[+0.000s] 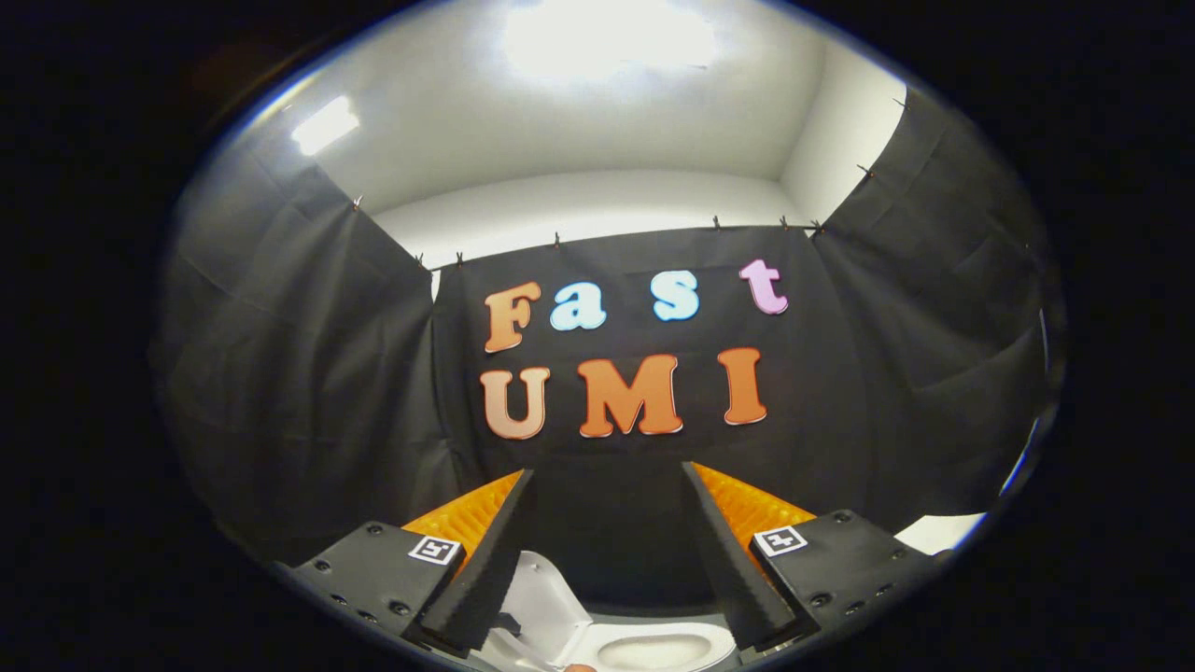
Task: Open the toilet lid.
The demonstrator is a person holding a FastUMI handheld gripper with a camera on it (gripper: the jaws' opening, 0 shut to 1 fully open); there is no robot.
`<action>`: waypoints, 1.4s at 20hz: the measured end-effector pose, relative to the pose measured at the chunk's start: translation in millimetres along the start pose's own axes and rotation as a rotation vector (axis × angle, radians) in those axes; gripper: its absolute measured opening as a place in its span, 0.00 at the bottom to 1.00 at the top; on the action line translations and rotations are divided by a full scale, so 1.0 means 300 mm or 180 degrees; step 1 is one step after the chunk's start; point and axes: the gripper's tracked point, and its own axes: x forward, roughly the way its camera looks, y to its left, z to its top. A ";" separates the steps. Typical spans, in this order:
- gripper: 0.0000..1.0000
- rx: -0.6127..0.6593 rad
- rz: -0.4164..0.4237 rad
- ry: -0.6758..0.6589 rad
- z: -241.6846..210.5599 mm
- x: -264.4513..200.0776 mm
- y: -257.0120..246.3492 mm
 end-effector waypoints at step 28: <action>0.97 -0.0130 -0.0342 0.0823 -0.302 0.022 -0.064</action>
